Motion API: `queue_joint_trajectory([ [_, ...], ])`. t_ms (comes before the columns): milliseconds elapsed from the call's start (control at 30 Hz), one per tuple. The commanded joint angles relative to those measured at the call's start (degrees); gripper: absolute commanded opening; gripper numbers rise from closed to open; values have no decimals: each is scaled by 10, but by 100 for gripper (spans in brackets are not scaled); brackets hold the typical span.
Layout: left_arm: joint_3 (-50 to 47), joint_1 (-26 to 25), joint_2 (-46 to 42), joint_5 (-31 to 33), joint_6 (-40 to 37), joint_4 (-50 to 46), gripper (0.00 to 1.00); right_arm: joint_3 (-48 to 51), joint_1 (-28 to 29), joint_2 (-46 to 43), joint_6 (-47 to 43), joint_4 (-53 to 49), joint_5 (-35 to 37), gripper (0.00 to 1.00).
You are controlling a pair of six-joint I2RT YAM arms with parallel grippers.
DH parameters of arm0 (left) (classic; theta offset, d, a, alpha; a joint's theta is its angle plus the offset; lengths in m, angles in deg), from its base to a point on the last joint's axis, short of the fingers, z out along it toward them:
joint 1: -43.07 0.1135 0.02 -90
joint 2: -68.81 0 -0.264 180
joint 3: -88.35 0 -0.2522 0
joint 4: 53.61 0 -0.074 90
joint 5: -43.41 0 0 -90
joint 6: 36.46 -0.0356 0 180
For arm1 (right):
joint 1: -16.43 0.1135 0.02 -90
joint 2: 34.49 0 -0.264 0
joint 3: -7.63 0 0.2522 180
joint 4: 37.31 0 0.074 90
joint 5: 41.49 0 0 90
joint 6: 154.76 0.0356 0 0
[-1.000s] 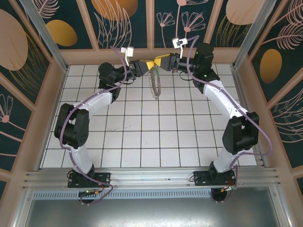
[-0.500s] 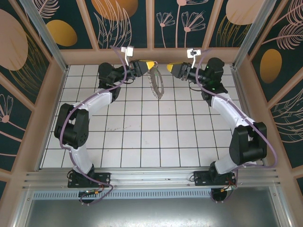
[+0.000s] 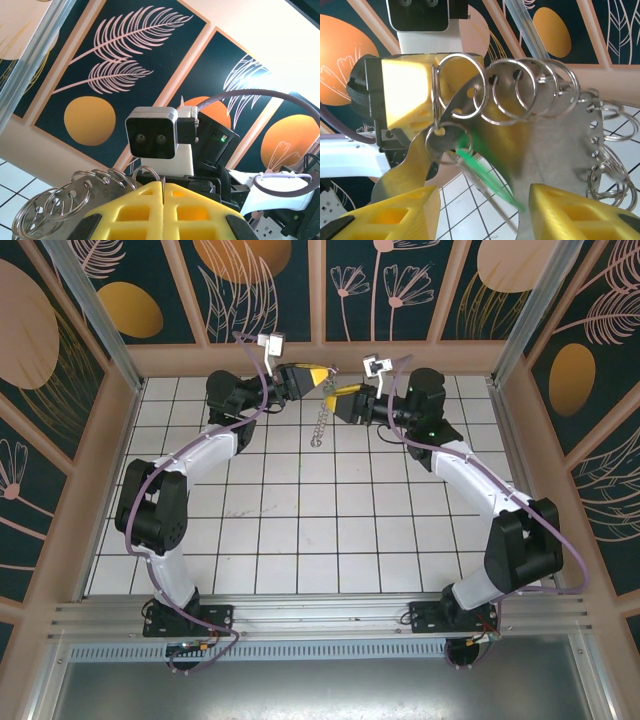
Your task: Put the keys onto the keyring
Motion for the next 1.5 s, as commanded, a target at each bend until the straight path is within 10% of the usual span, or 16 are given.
queue_joint_trajectory([
  [0, 22, -6, -15, -12, 7, 36, 0, -22, 6, -6, -34, -16, 27, 50],
  [200, 24, -9, -14, -16, 7, 35, 0, -22, 11, -12, -39, -13, 41, 48],
  [567, 25, -9, -15, -12, 1, 31, 0, -12, 10, -33, -62, -46, 40, 0],
  [1467, 15, -9, -18, -6, -43, -15, 0, -115, 17, -29, -134, -197, 38, 0],
])
